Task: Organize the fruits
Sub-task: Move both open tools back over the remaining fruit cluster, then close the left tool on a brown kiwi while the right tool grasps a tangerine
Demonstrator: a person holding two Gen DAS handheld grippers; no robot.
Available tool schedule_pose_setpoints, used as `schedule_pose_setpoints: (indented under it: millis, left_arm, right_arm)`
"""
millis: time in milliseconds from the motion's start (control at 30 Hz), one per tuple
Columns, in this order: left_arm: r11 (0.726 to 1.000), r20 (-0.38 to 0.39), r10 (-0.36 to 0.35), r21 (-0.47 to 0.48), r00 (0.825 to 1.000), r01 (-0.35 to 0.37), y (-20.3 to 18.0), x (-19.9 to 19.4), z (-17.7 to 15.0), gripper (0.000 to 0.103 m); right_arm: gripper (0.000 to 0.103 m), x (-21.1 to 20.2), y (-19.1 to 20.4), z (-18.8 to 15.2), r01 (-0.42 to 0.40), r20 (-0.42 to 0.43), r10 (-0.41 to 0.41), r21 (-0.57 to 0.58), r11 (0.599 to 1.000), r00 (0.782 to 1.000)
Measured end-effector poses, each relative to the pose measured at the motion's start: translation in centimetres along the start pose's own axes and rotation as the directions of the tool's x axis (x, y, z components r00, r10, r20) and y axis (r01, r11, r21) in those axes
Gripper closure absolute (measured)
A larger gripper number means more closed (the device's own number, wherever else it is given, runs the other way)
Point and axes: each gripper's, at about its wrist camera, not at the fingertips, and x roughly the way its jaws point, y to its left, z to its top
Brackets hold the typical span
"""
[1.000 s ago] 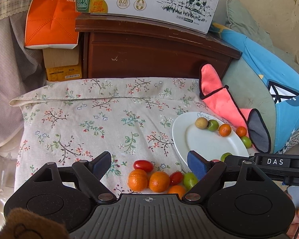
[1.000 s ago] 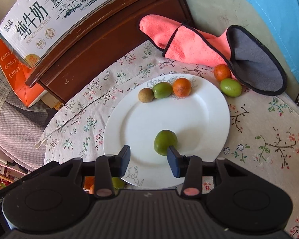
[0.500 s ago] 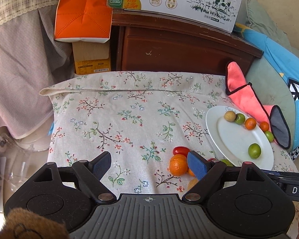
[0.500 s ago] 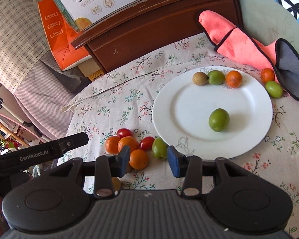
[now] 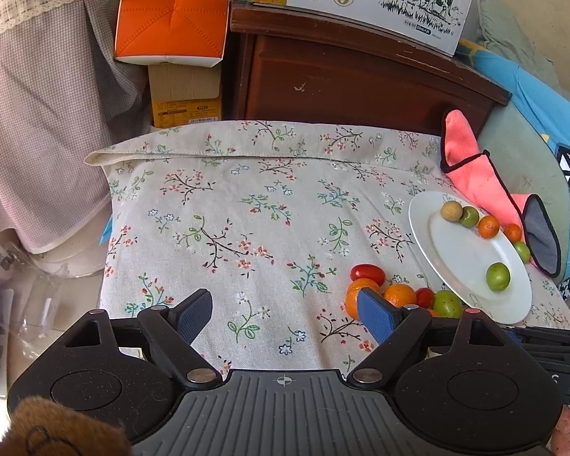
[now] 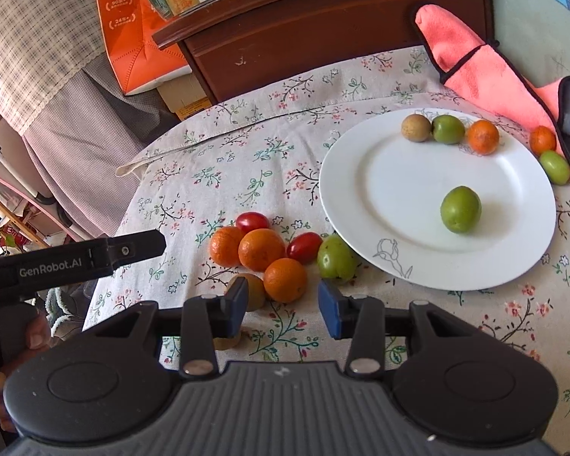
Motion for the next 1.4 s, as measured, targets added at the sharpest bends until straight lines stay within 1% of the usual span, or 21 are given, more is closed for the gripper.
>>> schedule_pose_setpoints:
  millis: [167, 233, 300, 400, 467, 567, 600, 733, 867, 900, 1033, 1133, 1333, 1367, 1400]
  left_arm:
    - [0.997, -0.023, -0.049, 0.051, 0.999, 0.050, -0.4, -0.5, -0.9, 0.018]
    - [0.993, -0.041, -0.075, 0.086, 0.996, 0.078, -0.8, -0.7, -1.5, 0.018]
    - [0.986, -0.055, -0.094, 0.131, 0.994, 0.100, -1.3, -0.8, -2.1, 0.018]
    - [0.974, -0.067, -0.112, 0.190, 0.991, 0.123, -2.1, -0.9, -2.7, 0.018]
    - [0.966, -0.076, -0.134, 0.212, 0.988, 0.147, -2.6, -1.0, -3.0, 0.018]
    - [0.954, -0.089, -0.162, 0.239, 0.983, 0.179, -3.3, -0.9, -3.4, 0.018]
    - [0.951, -0.094, -0.166, 0.249, 0.982, 0.184, -3.5, -0.8, -3.6, 0.018]
    - [0.939, -0.098, -0.147, 0.301, 0.984, 0.170, -4.6, -0.3, -4.5, 0.020]
    - [0.931, -0.099, -0.142, 0.324, 0.985, 0.167, -5.3, 0.3, -5.1, 0.021]
    - [0.931, -0.096, -0.139, 0.326, 0.986, 0.163, -5.4, 0.4, -5.2, 0.023]
    - [0.937, -0.106, -0.145, 0.304, 0.984, 0.171, -5.3, 1.1, -5.3, 0.036]
    - [0.940, -0.097, -0.146, 0.296, 0.984, 0.169, -5.2, 1.3, -5.4, 0.039]
    - [0.944, -0.075, -0.144, 0.288, 0.987, 0.160, -5.2, 1.5, -5.3, 0.041]
    - [0.944, -0.069, -0.143, 0.289, 0.987, 0.157, -5.3, 1.6, -5.3, 0.041]
    - [0.944, -0.062, -0.142, 0.293, 0.988, 0.154, -5.4, 1.7, -5.3, 0.044]
  right_arm:
    - [0.063, 0.8, -0.5, 0.2, -0.015, -0.010, 0.015, 0.054, 0.998, 1.000]
    - [0.063, 1.2, -0.7, 0.3, -0.013, -0.016, 0.014, 0.082, 0.997, 1.000]
    - [0.065, 1.4, -0.8, 0.4, -0.024, -0.014, 0.025, 0.100, 0.995, 1.000]
    - [0.067, 1.6, -0.5, 0.5, -0.021, 0.000, 0.021, 0.083, 0.996, 1.000]
    - [0.069, 1.7, -0.6, 0.5, -0.022, 0.001, 0.022, 0.093, 0.995, 1.000]
    - [0.075, 1.8, -1.0, 0.6, -0.024, -0.007, 0.026, 0.125, 0.992, 1.000]
    - [0.075, 1.8, -1.1, 0.5, -0.028, -0.005, 0.028, 0.128, 0.991, 1.000]
    - [0.075, 1.9, -0.9, 0.5, -0.024, -0.004, 0.024, 0.113, 0.993, 1.000]
    - [0.074, 2.2, -0.7, 0.4, -0.017, -0.017, 0.019, 0.104, 0.994, 1.000]
    - [0.074, 2.4, -0.7, 0.4, -0.014, -0.021, 0.017, 0.099, 0.995, 1.000]
    - [0.074, 2.4, -0.4, 0.3, -0.012, -0.018, 0.013, 0.082, 0.997, 1.000]
    - [0.075, 2.3, -0.4, 0.3, -0.019, -0.019, 0.021, 0.077, 0.997, 1.000]
    - [0.075, 1.7, -0.2, 0.6, -0.028, -0.003, 0.029, 0.067, 0.997, 1.000]
    - [0.075, 1.6, -0.2, 0.6, -0.029, -0.001, 0.029, 0.064, 0.998, 1.000]
    - [0.075, 1.5, -0.2, 0.6, -0.030, 0.000, 0.030, 0.063, 0.998, 1.000]
